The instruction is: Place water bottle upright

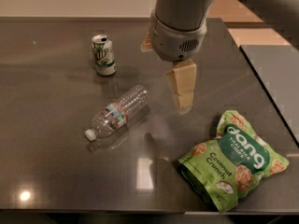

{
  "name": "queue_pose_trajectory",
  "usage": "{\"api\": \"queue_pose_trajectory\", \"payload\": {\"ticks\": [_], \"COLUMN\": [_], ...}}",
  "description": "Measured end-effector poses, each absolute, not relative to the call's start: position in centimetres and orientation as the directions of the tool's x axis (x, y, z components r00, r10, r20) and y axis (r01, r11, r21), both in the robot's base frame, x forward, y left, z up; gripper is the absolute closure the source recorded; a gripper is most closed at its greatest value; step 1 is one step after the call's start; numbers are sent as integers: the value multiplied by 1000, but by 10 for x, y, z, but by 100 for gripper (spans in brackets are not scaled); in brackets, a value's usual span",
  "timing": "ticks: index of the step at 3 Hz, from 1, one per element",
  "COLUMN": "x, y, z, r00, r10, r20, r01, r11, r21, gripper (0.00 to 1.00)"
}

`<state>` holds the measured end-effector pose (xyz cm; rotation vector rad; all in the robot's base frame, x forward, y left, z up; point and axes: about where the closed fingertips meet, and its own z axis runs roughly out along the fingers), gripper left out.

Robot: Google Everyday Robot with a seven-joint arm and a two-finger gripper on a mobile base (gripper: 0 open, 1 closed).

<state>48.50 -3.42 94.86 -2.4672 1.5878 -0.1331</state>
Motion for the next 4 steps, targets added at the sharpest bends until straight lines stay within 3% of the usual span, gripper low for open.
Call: {"api": "queue_pose_trajectory", "payload": {"ticks": [4], "x": [479], "y": [55], "z": [892], "r00": [693], "r10": [-716], "r20": [-84], "r01": [-721], "r11": [-684], "r21": [-114], "gripper": [0]}}
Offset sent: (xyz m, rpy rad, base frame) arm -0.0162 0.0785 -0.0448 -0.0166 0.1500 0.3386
